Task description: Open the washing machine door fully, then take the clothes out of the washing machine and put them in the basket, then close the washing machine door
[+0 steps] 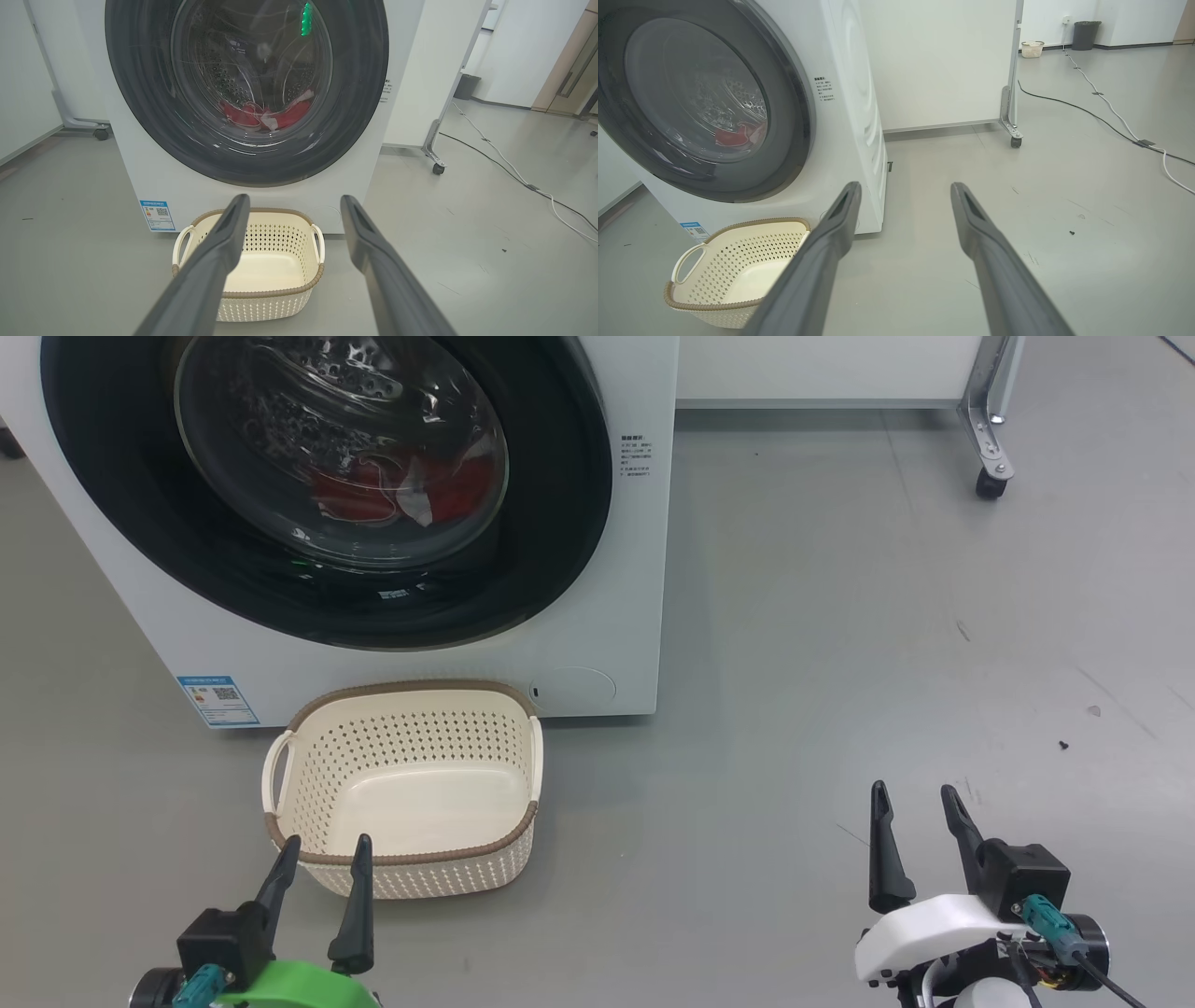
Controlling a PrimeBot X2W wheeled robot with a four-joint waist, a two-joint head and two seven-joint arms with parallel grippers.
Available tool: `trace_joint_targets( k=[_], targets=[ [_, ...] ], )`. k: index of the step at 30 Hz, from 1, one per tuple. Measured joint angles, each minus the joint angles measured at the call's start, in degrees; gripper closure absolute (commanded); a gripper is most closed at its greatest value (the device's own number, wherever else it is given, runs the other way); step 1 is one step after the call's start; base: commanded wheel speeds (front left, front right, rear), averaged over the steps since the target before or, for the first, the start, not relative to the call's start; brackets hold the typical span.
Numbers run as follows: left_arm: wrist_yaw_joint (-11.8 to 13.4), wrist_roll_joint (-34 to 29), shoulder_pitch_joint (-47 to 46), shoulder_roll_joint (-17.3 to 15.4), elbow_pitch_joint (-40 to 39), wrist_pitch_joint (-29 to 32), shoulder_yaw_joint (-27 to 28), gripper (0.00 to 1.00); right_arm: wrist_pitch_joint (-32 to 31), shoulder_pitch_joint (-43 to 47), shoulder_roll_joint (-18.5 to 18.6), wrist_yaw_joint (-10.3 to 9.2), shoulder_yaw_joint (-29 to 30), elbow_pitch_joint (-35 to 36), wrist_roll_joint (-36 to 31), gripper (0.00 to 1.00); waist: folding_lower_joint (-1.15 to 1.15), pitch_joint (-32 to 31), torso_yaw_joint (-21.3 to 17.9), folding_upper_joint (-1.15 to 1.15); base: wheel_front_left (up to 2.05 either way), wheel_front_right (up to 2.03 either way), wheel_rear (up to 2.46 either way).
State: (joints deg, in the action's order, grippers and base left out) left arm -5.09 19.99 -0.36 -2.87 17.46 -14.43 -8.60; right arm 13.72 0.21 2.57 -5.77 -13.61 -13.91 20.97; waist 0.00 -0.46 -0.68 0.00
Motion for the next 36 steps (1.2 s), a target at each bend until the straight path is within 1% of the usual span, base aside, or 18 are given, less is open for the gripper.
trace_joint_targets(
  k=[11, 12, 13, 14, 20, 25, 31, 34, 36],
  targets=[
    [-0.01, -0.01, -0.12, 0.11, 0.22, 0.00, -0.45, 0.00, 0.07, -0.07, 0.43, -0.01, 0.71, -0.02, -0.11, 0.00, 0.00, 0.41, 0.68, 0.00, 0.00, 0.00, 0.00],
    [-0.02, -0.01, -0.14, 0.13, 0.20, 0.00, -0.51, 0.00, 0.07, -0.08, 0.60, -0.01, 0.80, 0.10, -0.23, 0.32, 0.00, 0.59, 0.82, 0.00, 0.00, 0.00, 0.00],
    [-0.02, -0.01, -0.15, 0.14, 0.15, 0.00, -0.49, 0.00, 0.08, -0.14, 0.77, -0.01, 0.83, 0.22, -0.34, 0.79, 0.00, 0.81, 0.96, 0.00, 0.00, 0.00, 0.00],
    [-0.02, -0.01, -0.18, 0.14, 0.11, 0.00, -0.47, 0.00, 0.10, -0.31, 0.85, -0.01, 0.87, 0.36, -0.40, 1.00, 0.00, 1.07, 1.10, 0.00, 0.00, 0.00, 0.00],
    [-0.23, 0.01, -1.09, 0.18, -0.73, 0.00, -0.46, 0.00, 0.22, -2.67, 0.66, 0.00, 1.99, 2.25, 0.31, 1.00, 0.00, 3.40, 2.14, 0.00, 0.00, 0.00, 0.00],
    [-0.33, 0.18, -2.74, 0.21, -1.83, 0.00, -0.08, 0.00, 0.21, -6.39, 0.65, 0.07, 3.60, 4.41, 2.71, 1.00, 0.00, 6.23, 3.20, 0.00, 0.00, 0.00, 0.00],
    [-0.82, 0.60, -5.25, 0.27, -2.99, 0.00, 0.20, 0.00, -1.48, -12.21, 0.56, 1.02, 5.80, 6.53, 9.40, 1.00, 0.00, 10.44, 4.65, 0.00, 0.00, 0.00, 0.00],
    [-1.10, 0.82, -6.96, 0.34, -3.41, 0.00, 0.18, 0.00, -2.96, -15.75, 0.52, 1.09, 7.21, 7.35, 12.63, 1.00, 0.00, 12.68, 5.50, 0.00, 0.00, 0.00, 0.00],
    [-1.33, 1.35, -8.01, 0.38, -3.54, 0.00, 0.13, 0.00, -4.01, -18.48, 0.36, 1.02, 9.12, 8.24, 16.44, 1.00, 0.00, 14.21, 6.12, 0.00, 0.00, 0.00, 0.00]
  ],
)
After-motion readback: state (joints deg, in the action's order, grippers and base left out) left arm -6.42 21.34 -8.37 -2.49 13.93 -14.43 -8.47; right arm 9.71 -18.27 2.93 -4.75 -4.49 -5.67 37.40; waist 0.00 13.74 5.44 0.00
